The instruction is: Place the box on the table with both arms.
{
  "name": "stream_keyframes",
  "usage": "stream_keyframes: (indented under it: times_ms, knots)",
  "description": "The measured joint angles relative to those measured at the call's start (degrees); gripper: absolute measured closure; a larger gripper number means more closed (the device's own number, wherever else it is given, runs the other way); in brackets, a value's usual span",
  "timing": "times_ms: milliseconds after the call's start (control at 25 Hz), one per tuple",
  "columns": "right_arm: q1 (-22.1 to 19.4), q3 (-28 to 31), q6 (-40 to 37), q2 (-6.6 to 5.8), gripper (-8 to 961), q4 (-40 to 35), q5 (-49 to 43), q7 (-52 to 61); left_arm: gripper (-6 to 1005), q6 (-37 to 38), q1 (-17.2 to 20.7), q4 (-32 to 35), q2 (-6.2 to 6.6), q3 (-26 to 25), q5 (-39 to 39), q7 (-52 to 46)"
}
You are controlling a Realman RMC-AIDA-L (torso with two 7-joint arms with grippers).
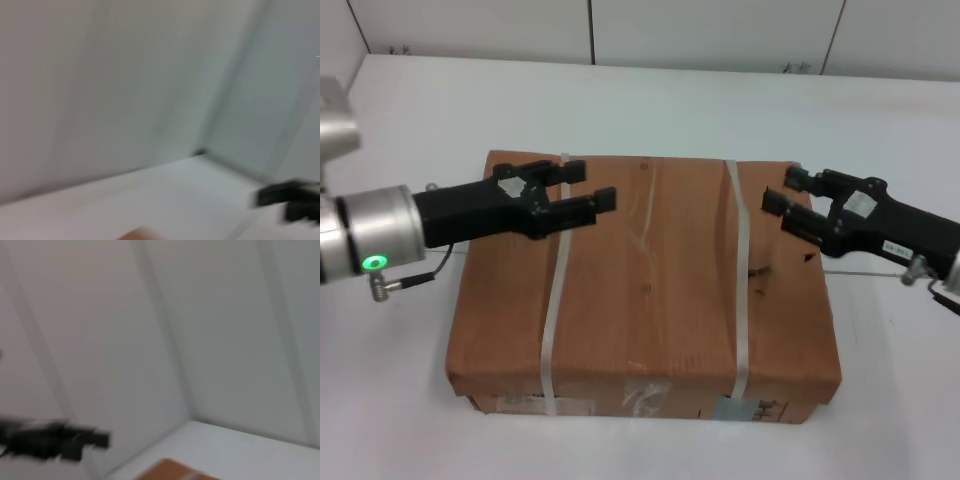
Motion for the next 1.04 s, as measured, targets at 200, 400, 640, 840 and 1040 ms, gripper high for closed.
stream_keyframes:
  times_ms: [200,400,640,840,1040]
  knots:
    - [-0.67,-1.96,-13.37,-0.05,410,-6.47,-3.85,-1.15,283,18.00,0.07,0.79,3.30,0.09,0.96,0.49]
    - [-0.69,-2.03,-19.92,-0.13,331,-7.96,-4.05,-1.24,281,24.21,-0.20,0.92,4.53,0.13,2.16,2.11]
    - [-0.53,-4.13,-26.10,-0.21,189,-8.25,-4.35,-1.14,280,26.02,-0.68,0.98,4.82,0.13,3.49,2.77]
    - [-0.24,-4.66,-27.41,-0.27,127,-8.91,-5.65,-1.67,279,26.11,-0.91,0.98,4.91,0.13,5.36,3.00]
    - [-0.44,-6.21,-27.18,-0.11,124,-9.00,-5.78,-3.64,278,26.01,-0.95,0.98,4.48,0.13,6.59,3.39]
